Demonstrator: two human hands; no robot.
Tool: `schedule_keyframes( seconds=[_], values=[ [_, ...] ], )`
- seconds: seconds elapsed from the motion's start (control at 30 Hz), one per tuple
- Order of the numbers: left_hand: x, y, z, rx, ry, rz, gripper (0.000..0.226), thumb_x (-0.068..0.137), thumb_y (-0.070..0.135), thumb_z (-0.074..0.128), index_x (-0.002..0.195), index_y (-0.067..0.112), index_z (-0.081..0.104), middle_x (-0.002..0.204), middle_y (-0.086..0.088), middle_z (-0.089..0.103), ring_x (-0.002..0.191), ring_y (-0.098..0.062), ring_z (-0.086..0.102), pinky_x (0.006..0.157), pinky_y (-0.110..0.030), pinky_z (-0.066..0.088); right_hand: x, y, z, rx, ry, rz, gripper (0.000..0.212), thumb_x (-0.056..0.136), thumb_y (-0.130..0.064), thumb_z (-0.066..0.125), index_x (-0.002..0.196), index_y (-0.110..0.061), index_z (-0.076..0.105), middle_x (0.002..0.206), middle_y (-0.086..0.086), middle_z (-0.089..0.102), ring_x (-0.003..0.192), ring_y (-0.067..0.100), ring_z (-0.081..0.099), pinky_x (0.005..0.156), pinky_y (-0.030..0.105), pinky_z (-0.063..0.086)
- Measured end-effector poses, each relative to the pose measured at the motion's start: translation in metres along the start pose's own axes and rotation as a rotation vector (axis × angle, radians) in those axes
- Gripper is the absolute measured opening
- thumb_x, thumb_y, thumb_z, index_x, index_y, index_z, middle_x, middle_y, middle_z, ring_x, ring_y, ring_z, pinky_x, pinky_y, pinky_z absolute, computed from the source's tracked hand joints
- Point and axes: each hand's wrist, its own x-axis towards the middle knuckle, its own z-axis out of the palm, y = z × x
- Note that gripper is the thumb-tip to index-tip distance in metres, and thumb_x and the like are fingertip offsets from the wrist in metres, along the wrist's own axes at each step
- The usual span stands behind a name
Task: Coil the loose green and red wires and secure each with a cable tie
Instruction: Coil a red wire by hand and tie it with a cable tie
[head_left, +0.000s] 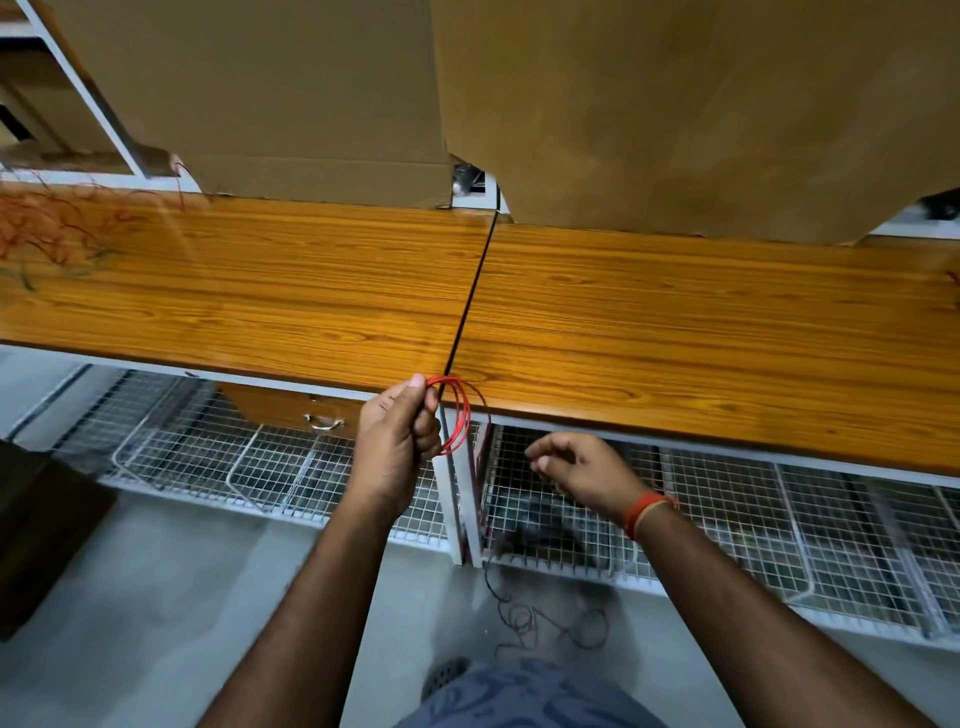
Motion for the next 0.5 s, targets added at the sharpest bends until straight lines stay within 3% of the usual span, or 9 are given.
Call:
schedule_keyframes(
  seconds=[0.07, 0.13, 0.2, 0.27, 0.4, 0.5],
  values=[
    [-0.001, -0.001, 0.002, 0.007, -0.026, -0.007, 0.033, 0.105, 0.029, 0.049, 0.076, 0.015, 0.056, 0.051, 0.008, 0.035, 0.045, -0.009, 0.023, 0.045, -0.025, 0.018, -0.001, -0.011, 0.002, 0.081, -0.010, -0.089, 0.027, 0.098, -0.008, 0.066, 0.123, -0.017, 0.067, 0.117, -0.004, 0.069, 0.108, 0.008, 0.065, 0.077, 0.010, 0.050],
    [-0.002, -0.002, 0.006, -0.004, -0.039, -0.022, 0.032, 0.103, 0.029, 0.049, 0.076, 0.015, 0.054, 0.050, 0.008, 0.033, 0.044, -0.008, 0.021, 0.046, -0.026, 0.015, 0.000, -0.018, 0.004, 0.126, -0.074, -0.158, 0.037, 0.094, -0.016, 0.072, 0.130, -0.022, 0.063, 0.129, -0.006, 0.066, 0.121, 0.008, 0.061, 0.097, 0.020, 0.050],
    [-0.004, -0.003, 0.011, -0.041, -0.048, -0.041, 0.032, 0.103, 0.030, 0.049, 0.076, 0.014, 0.053, 0.050, 0.009, 0.030, 0.043, -0.007, 0.019, 0.046, -0.026, 0.011, -0.001, -0.021, 0.010, 0.116, -0.160, -0.193, 0.047, 0.092, -0.029, 0.075, 0.135, -0.024, 0.058, 0.135, -0.005, 0.064, 0.128, 0.011, 0.058, 0.107, 0.030, 0.047],
    [-0.004, -0.004, 0.015, -0.088, -0.048, -0.064, 0.032, 0.103, 0.029, 0.048, 0.076, 0.013, 0.052, 0.049, 0.009, 0.027, 0.041, -0.005, 0.018, 0.044, -0.025, 0.011, -0.001, -0.019, 0.017, 0.105, -0.195, -0.208, 0.040, 0.092, -0.029, 0.075, 0.129, -0.017, 0.062, 0.125, 0.003, 0.069, 0.119, 0.015, 0.065, 0.103, 0.034, 0.052],
    [-0.001, -0.005, 0.008, -0.300, 0.000, -0.151, 0.031, 0.101, 0.033, 0.050, 0.075, 0.016, 0.050, 0.047, 0.011, 0.025, 0.039, -0.003, 0.016, 0.038, -0.020, 0.012, -0.006, -0.011, 0.017, 0.216, -0.111, -0.220, 0.007, 0.101, -0.009, 0.061, 0.106, -0.006, 0.065, 0.098, 0.005, 0.069, 0.093, 0.012, 0.068, 0.086, 0.025, 0.055],
    [-0.002, -0.008, -0.001, -0.546, -0.009, -0.325, 0.035, 0.104, 0.035, 0.044, 0.073, 0.018, 0.049, 0.046, 0.012, 0.026, 0.042, -0.005, 0.009, 0.038, -0.018, 0.011, -0.008, -0.004, 0.012, 0.322, -0.121, -0.168, 0.008, 0.106, -0.008, 0.051, 0.104, -0.005, 0.058, 0.084, -0.001, 0.067, 0.075, 0.013, 0.066, 0.073, 0.027, 0.053]
  ],
)
